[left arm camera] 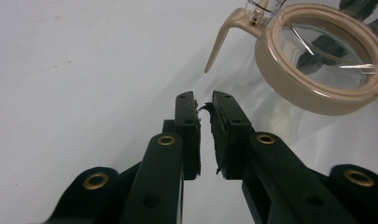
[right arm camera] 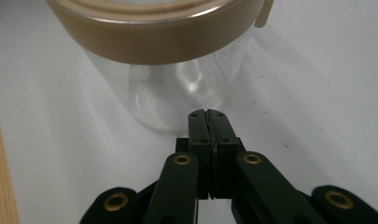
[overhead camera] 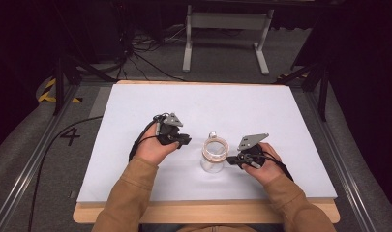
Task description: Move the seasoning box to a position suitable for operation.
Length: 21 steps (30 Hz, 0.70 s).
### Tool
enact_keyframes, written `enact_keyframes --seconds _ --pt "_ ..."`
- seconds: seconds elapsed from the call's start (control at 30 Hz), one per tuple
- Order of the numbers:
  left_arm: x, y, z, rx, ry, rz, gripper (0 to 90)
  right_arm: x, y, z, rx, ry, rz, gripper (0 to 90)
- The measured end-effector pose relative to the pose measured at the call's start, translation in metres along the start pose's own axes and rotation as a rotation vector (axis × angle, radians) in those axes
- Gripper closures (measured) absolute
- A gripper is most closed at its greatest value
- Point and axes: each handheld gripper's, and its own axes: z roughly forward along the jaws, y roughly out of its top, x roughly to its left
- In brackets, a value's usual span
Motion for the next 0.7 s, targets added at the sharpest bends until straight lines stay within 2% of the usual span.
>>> enact_keyframes --seconds 0.17,0.3,0.5,0.6,0.7 --pt "0.0015 -0.0001 -0.0012 0.006 0.000 0.007 81.3 0.0053 0.0024 0.0029 -0.002 0.012 -0.024 90.0" --pt "0.0026 0.0002 -0.0014 0.007 0.002 0.014 81.4 0.0068 0.0027 0.0039 0.001 0.016 -0.024 90.0" --pt "0.0017 0.0009 -0.0001 -0.008 -0.008 -0.010 81.8 0.0109 0.0018 0.0083 0.013 0.021 -0.035 90.0" --pt "0.0030 0.0026 -0.0010 -0.007 -0.008 0.001 82.1 0.0085 0.0003 0.0060 -0.015 0.026 -0.019 90.0" --pt "0.0028 0.0051 -0.0018 -0.027 -0.010 0.004 82.7 0.0060 -0.0014 0.0023 -0.022 0.015 -0.007 90.0"
